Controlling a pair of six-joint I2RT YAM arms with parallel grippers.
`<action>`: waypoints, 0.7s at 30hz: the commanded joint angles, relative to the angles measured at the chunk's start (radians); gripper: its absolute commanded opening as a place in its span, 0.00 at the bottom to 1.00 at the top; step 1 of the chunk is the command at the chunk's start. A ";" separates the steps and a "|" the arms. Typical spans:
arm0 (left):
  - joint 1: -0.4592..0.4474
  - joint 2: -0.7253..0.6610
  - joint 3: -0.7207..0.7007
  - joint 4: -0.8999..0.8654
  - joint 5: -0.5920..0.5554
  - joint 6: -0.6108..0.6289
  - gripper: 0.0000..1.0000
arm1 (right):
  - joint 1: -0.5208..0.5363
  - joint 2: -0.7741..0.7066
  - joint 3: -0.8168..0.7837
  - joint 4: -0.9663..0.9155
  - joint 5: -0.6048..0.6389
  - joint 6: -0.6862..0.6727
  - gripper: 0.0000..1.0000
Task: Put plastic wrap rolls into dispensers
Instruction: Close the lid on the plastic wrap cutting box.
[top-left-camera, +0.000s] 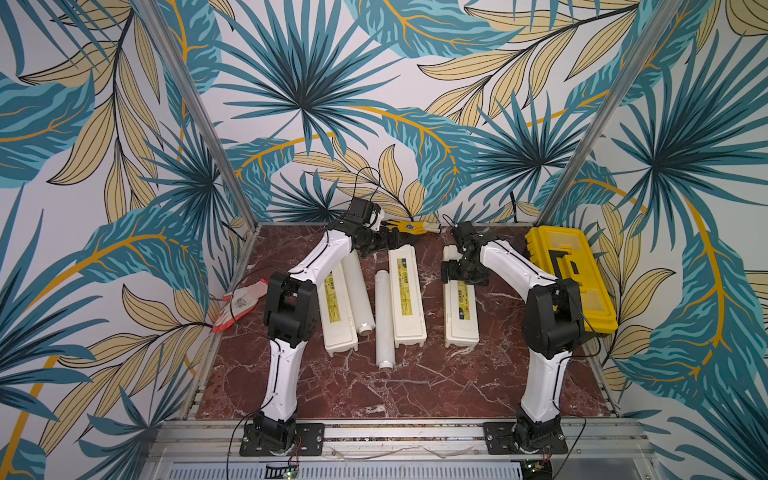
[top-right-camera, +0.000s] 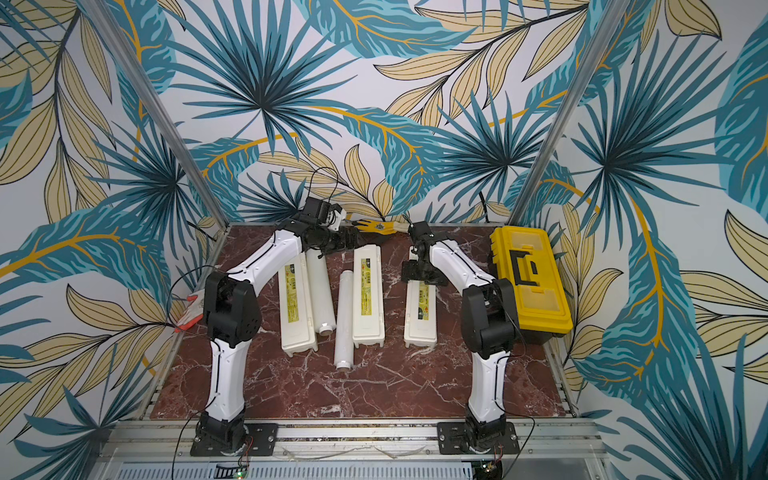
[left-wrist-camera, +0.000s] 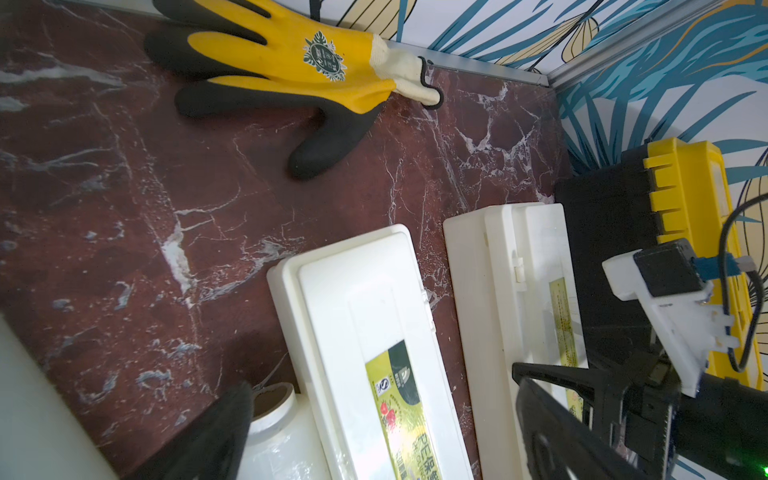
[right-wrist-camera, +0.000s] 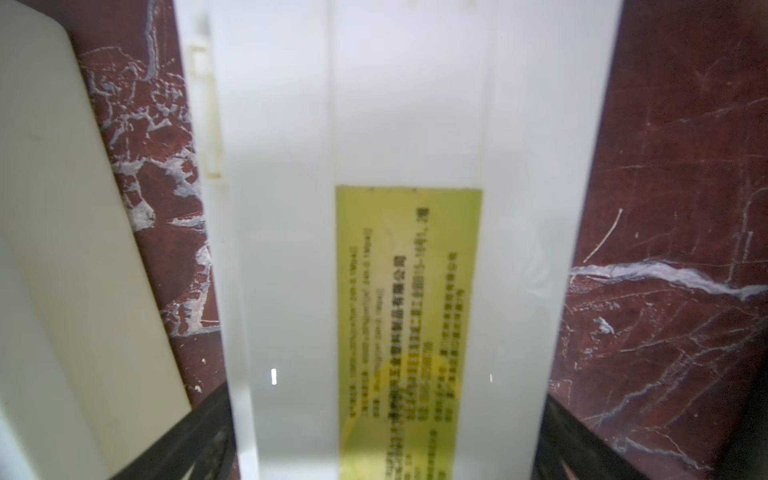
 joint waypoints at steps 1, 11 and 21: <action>-0.018 -0.048 0.043 -0.013 0.022 0.004 1.00 | -0.004 -0.028 -0.015 -0.024 0.059 -0.024 0.99; -0.093 -0.041 0.065 -0.025 0.079 -0.008 1.00 | -0.006 -0.029 -0.012 -0.023 0.048 -0.070 0.99; -0.154 0.005 0.073 -0.025 0.104 -0.035 0.93 | -0.030 -0.017 -0.014 0.006 0.012 -0.139 0.99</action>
